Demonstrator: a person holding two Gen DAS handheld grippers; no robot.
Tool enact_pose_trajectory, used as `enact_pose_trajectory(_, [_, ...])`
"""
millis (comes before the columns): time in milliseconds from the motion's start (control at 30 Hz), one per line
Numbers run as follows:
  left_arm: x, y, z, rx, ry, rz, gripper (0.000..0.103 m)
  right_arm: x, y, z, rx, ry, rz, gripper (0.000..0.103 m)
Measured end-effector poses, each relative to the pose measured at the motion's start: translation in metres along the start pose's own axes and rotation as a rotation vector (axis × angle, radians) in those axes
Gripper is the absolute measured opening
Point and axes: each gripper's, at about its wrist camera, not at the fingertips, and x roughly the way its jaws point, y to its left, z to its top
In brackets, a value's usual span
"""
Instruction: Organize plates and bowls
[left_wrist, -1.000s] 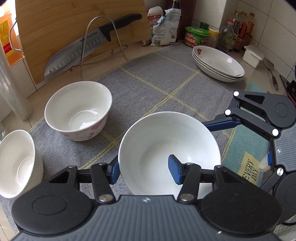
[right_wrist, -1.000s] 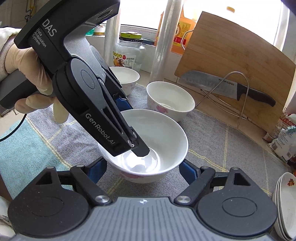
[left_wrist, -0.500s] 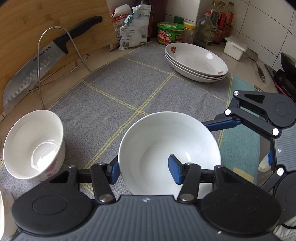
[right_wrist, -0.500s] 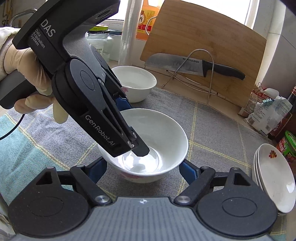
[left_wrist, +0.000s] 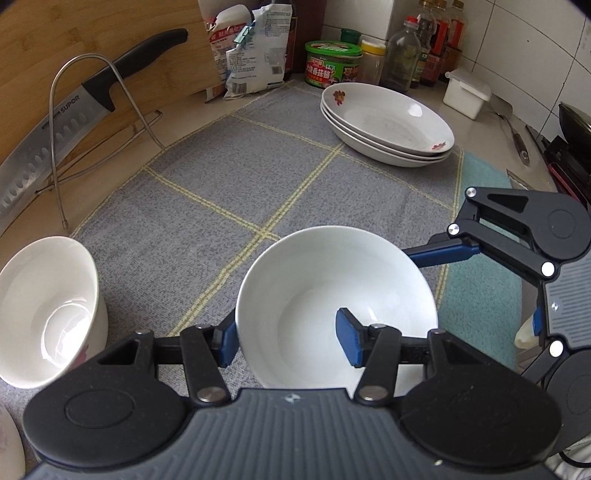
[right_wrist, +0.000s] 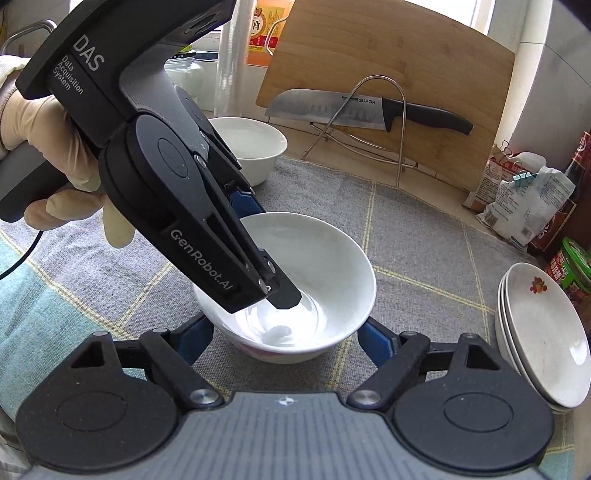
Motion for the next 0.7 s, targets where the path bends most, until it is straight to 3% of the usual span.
enact_pose_trajectory(167, [0.001, -0.001, 0.0, -0.006, -0.008, -0.002, 0.053, 0.002, -0.002, 0.001, 0.008, 0.002, 0.005, 0.088])
enact_pose_trajectory(300, [-0.001, -0.003, -0.001, -0.002, -0.024, -0.019, 0.07, 0.003, -0.002, 0.001, 0.005, 0.002, 0.007, 0.09])
enact_pose_trajectory(333, [-0.002, -0.004, -0.001, -0.003, -0.034, -0.014, 0.08, 0.002, -0.002, 0.001, 0.009, 0.0, 0.009, 0.096])
enact_pose_trajectory(433, [-0.008, -0.005, -0.001, -0.005, -0.072, 0.001, 0.092, -0.001, -0.003, -0.001, 0.016, -0.018, 0.007, 0.103])
enact_pose_trajectory(700, [-0.028, -0.003, -0.01, -0.066, -0.146, 0.043, 0.095, -0.007, -0.003, 0.0, 0.016, -0.028, 0.015, 0.103])
